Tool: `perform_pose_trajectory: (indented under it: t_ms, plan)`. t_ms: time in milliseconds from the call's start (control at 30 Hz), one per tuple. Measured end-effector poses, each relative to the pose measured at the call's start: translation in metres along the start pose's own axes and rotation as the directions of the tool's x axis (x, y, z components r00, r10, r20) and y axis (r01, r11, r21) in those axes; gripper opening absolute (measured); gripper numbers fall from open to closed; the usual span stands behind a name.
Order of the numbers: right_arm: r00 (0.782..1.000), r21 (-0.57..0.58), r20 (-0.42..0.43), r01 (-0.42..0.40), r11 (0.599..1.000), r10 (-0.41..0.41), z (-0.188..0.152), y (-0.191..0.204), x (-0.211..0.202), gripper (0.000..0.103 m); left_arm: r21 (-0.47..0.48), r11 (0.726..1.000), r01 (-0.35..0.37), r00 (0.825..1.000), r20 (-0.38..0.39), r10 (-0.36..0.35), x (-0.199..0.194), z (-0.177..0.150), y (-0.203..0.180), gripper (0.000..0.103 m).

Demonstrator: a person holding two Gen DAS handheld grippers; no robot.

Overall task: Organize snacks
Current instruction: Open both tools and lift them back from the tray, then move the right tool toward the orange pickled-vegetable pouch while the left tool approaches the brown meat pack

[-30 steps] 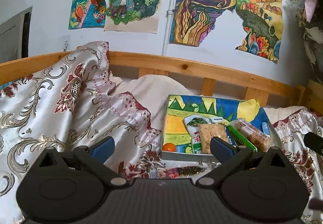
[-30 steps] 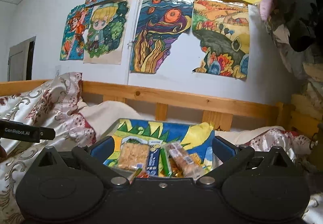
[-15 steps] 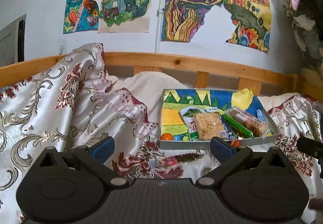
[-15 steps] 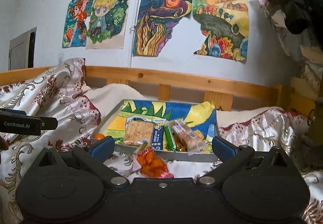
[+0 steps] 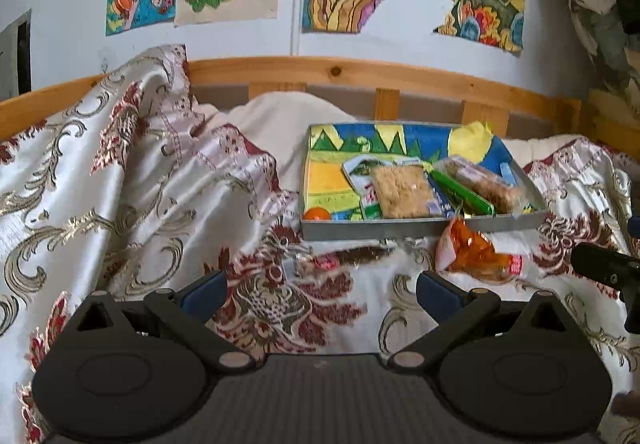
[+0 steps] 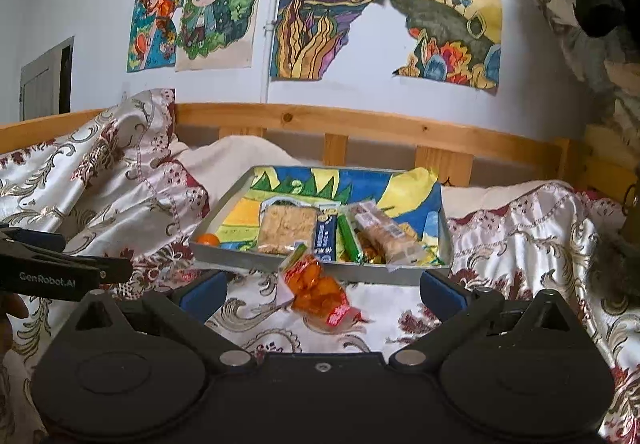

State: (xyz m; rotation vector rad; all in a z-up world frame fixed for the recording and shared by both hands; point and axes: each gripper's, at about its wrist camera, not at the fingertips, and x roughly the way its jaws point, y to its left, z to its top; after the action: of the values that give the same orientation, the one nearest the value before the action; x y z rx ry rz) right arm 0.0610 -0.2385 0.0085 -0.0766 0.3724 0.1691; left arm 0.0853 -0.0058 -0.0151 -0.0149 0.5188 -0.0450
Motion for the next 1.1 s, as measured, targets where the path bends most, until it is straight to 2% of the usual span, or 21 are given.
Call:
perform_pose_trajectory:
  t_ms: [633, 833, 1100]
  plan:
    - [0.991, 0.037, -0.130, 0.022, 0.999, -0.017, -0.022, -0.003, 0.014, 0.102, 0.006, 1.000, -0.018, 0.994, -0.110, 0.018, 0.019, -0.014, -0.001, 0.103]
    - [0.982, 0.043, -0.187, 0.045, 0.998, -0.036, -0.027, -0.003, 0.024, 0.102, 0.013, 1.000, -0.021, 0.991, -0.132, 0.022, 0.024, -0.015, -0.002, 0.103]
    - [0.975, 0.055, -0.216, 0.066, 0.996, -0.052, -0.029, -0.006, 0.028, 0.102, 0.010, 1.000, -0.024, 0.988, -0.151, 0.025, 0.028, -0.017, -0.002, 0.103]
